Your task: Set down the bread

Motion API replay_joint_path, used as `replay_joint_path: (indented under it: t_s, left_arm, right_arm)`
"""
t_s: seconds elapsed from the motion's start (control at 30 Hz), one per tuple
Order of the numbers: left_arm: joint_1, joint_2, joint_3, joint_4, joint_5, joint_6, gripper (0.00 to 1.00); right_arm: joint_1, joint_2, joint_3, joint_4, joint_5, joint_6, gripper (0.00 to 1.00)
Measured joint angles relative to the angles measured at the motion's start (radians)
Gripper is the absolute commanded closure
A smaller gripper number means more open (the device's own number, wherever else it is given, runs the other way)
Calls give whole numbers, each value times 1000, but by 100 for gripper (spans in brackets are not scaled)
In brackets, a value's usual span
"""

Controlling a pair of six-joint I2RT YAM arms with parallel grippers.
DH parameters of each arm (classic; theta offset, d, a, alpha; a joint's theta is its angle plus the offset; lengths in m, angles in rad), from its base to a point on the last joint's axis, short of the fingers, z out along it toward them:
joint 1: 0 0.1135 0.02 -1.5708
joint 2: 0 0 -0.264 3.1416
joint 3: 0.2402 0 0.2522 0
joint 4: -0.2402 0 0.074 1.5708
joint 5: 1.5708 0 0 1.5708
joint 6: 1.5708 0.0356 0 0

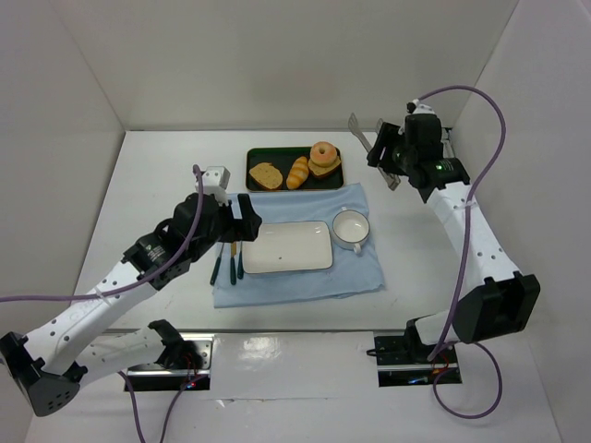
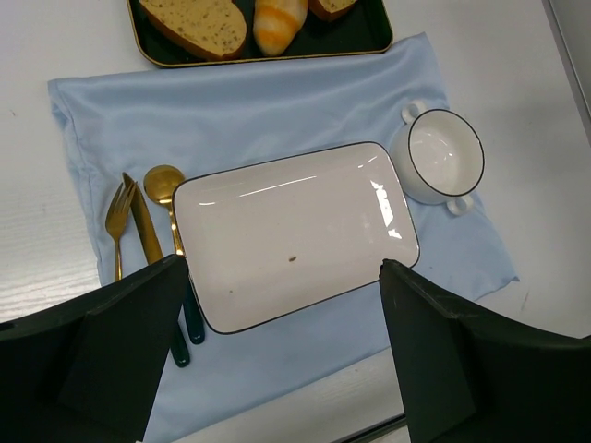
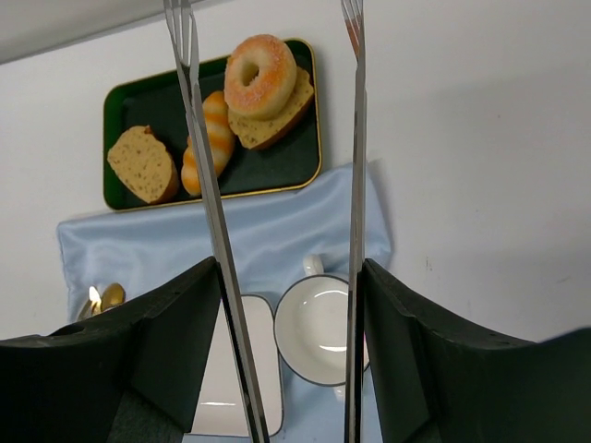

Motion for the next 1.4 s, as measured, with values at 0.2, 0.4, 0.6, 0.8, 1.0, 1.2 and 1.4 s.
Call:
replay_joint_path:
  t_s: [0.2,0.4,0.6,0.8,1.0,1.2,1.4]
  left_arm:
    - [0,5,0,6,-1,16,2]
    - [0,6,0,9,-10,20,2]
    - [6,5,0,11,-15,31,2]
    - [6,-6,6,8,-16,39,2]
    - [6,-34,6,-3,-26,36,2]
    - [6,-60,5,-11,-32,33,2]
    - [6,-76,-3,-22,-34,11,2]
  right_arm:
    - [6,14,-35,-6,11,4,33]
    - [6,120,-32,32,18,-2,33]
    - [6,258,-22,82,18,-11,34]
    - [6,364,21,138,14,-21,34]
    - [7,434,85,195,0,-27,34]
    - [7,495,129,225,-15,-30,36]
    - [7,543,143,235,-44,-29,36]
